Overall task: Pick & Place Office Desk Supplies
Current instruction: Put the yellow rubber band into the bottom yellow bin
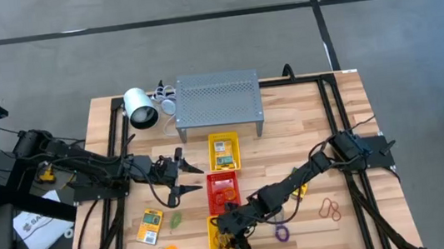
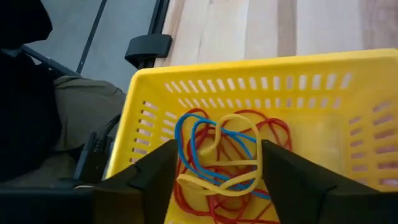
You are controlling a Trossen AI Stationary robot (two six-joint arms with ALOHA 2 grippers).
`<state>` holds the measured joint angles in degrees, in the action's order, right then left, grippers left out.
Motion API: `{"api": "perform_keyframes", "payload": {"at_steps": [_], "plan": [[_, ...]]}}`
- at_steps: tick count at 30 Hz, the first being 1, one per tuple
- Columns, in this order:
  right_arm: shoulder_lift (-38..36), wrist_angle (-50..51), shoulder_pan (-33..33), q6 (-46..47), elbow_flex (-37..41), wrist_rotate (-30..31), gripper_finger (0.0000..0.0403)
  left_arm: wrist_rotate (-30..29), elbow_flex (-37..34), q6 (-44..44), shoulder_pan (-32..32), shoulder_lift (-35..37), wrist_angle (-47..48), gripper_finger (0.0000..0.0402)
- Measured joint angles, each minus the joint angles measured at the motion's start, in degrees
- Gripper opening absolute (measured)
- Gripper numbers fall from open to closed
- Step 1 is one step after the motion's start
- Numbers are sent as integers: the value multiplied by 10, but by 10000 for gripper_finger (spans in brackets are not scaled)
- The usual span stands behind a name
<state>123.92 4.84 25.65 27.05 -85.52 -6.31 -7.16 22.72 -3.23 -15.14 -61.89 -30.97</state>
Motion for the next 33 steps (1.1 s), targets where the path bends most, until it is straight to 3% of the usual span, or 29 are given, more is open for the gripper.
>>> {"api": "perform_keyframes", "payload": {"at_steps": [10, 22, 33], "plan": [[-1, 77, -6, 0, 0, 19, 230, 0, 0, 0, 0, 0, 1, 218], [-26, 81, -7, -13, 0, 23, 228, 0, 0, 0, 0, 0, 1, 218], [-42, 114, 1, -36, 0, 79, 228, 0, 0, 0, 0, 0, 1, 218]]}}
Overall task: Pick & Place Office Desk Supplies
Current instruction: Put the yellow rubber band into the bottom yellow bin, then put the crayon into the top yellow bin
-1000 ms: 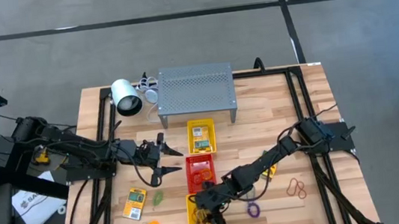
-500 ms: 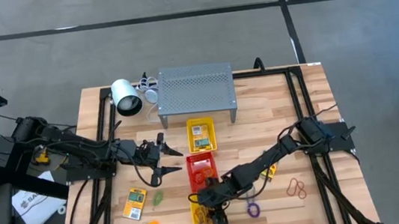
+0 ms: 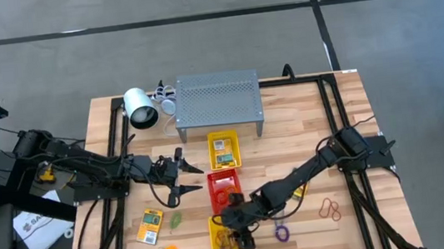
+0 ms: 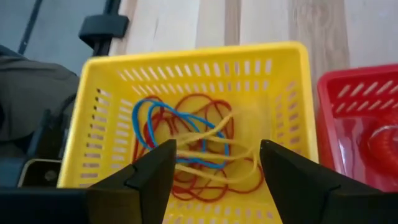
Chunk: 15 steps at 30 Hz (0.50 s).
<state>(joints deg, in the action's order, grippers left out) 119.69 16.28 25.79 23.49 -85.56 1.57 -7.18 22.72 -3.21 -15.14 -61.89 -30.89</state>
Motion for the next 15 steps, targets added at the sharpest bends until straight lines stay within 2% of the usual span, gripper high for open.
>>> {"api": "perform_keyframes", "payload": {"at_steps": [4, 10, 12, 15], "plan": [[0, 12, 7, -1, -8, 11, 228, 0, 0, 0, 0, 0, 0, 218], [0, 85, 13, -22, -55, 18, 228, 0, 0, 0, 0, 0, 0, 218], [0, 121, 14, -34, -80, 25, 228, 0, 0, 0, 0, 0, 0, 218], [0, 235, 16, -38, -113, 68, 228, 0, 0, 0, 0, 0, 0, 218]]}}
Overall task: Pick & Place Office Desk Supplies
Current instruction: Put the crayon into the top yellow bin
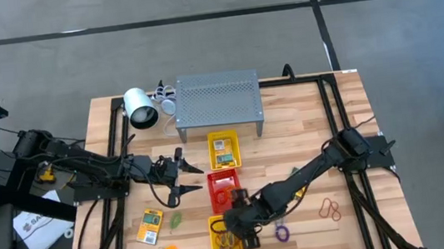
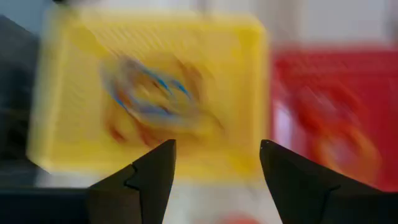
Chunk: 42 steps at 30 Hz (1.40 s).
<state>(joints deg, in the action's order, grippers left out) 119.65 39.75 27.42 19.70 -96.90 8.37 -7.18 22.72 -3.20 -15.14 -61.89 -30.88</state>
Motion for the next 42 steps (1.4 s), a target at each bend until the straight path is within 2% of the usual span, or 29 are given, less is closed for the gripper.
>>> {"api": "perform_keyframes", "payload": {"at_steps": [5, 9, 14, 19, 24, 29, 32, 36, 42], "plan": [[0, 199, 13, 31, -51, 101, 228, 0, 0, 12, 0, 1, 0, 218], [0, 270, 26, 37, -59, 144, 228, 9, 0, 18, 0, 22, 3, 218], [-1, 366, 30, 44, -59, 159, 228, 72, 0, 32, 0, 90, 14, 218], [-30, 452, 31, 101, -58, 215, 228, 81, 0, 34, 0, 171, 68, 218], [-112, 434, 51, 140, -18, 219, 228, 81, 1, 28, 0, 224, 119, 218], [-199, 432, 92, 260, 42, 217, 228, 81, 0, 0, 0, 251, 172, 218], [-233, 388, 122, 322, 78, 215, 228, 81, 0, -1, 0, 251, 172, 218], [-235, 363, 150, 384, 93, 184, 228, 81, 0, 2, 0, 248, 170, 218], [-170, 359, 152, 445, 89, 96, 220, 81, 0, 17, 0, 247, 174, 218]]}}
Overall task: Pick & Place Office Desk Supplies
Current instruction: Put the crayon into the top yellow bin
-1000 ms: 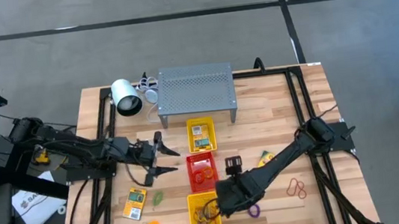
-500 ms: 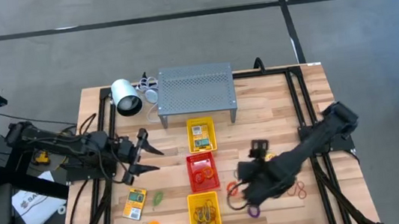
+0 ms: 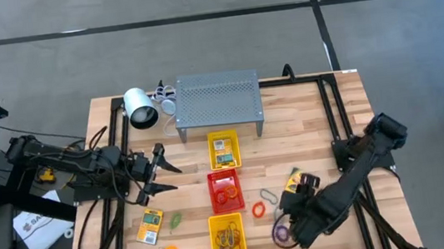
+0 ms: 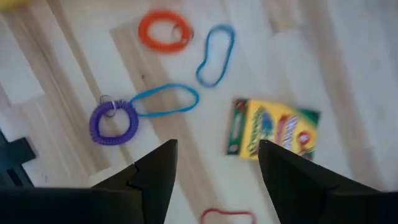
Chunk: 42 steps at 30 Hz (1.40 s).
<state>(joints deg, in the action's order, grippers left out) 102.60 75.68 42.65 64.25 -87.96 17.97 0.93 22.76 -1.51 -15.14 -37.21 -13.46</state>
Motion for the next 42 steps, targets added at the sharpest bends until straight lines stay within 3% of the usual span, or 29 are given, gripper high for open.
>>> {"api": "perform_keyframes", "payload": {"at_steps": [5, 13, 20, 33, 42], "plan": [[67, 11, -9, 44, -35, -31, 214, 0, 0, 9, 0, 0, 18, 218], [194, 116, -40, 78, -147, -99, 203, 0, 0, 6, 0, 0, 63, 218], [270, 142, -52, 57, -232, -76, 191, 0, 0, -22, 0, 0, 75, 218], [308, 144, -44, 7, -201, -105, 150, 0, 0, -78, 0, 0, 50, 218], [307, 144, -44, -48, -181, -104, 139, -39, 0, -80, 0, 0, 30, 218]]}}
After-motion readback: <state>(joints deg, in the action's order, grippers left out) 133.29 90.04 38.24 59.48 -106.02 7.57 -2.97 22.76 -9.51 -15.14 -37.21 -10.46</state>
